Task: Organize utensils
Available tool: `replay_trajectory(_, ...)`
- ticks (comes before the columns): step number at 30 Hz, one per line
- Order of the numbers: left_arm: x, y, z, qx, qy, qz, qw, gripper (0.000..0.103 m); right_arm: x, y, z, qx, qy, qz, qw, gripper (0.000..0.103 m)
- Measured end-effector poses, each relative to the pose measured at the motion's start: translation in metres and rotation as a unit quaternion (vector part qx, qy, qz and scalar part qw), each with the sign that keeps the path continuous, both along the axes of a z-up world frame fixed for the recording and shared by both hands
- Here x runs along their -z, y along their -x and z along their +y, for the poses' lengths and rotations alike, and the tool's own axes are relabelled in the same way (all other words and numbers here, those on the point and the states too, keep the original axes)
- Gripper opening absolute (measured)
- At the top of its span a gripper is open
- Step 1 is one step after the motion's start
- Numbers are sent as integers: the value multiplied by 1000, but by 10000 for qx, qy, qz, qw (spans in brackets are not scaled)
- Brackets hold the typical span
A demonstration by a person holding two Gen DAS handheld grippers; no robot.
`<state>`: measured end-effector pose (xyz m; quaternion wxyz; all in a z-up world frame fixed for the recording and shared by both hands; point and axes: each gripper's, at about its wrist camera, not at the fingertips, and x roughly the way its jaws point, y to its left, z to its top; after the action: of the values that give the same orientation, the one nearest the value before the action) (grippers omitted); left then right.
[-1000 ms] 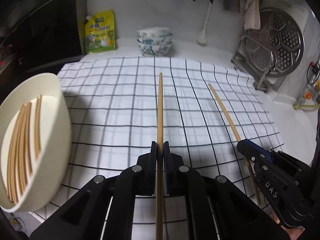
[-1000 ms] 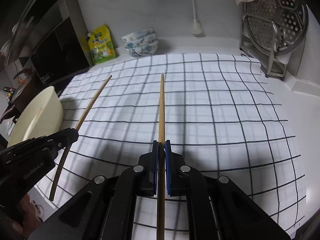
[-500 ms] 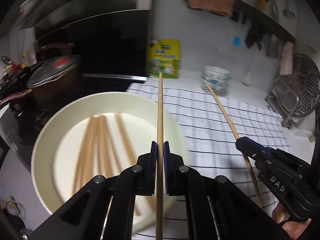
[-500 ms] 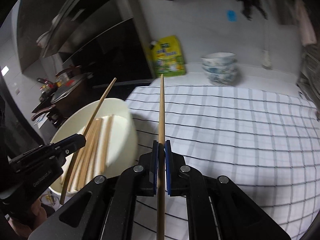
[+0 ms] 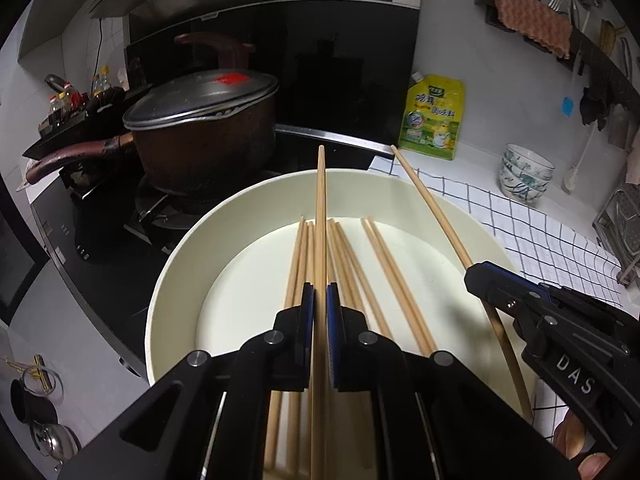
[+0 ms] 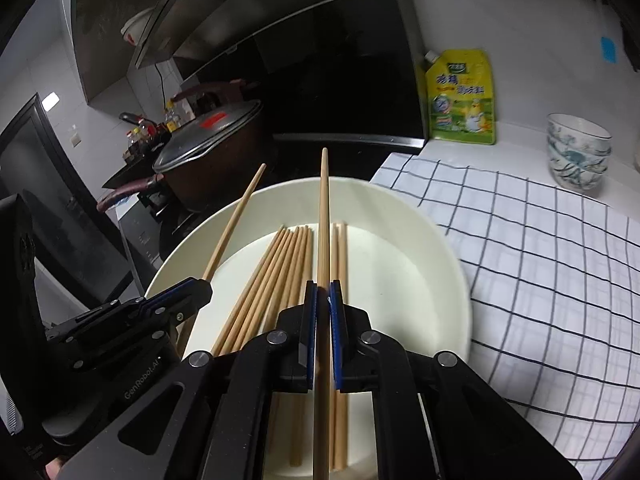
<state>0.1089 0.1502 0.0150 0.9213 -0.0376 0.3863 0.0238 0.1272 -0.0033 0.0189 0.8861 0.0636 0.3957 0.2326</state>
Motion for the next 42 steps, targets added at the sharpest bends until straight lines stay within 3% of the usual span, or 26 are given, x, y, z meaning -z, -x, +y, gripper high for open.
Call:
replay_trajectory(15,24,-6,6,-75,46,318,9995,8,32,-13,21,-205,225,605,9977,7)
replay_trajectory(17,25,-5,8,-123,48,344,9993,14,30,-11,18,-163,183,573,9981,11)
replay_trajectory(19,23,-1,11,-191,62,302,9993,43,27,-8,15,-82,165,490,9986,17)
replay_trajectory(21,18,4,13,-266,7,164,9995,55,24,-5,10,-15,163,403,9991,17)
replay_trajectory(37,4,24,22,-420,43,46,9991,60,9,19,0,142,152,175,9996,17)
replay_trajectory(42,1,29,23,-450,62,-4,9990,66,5,24,-2,172,160,129,9996,20)
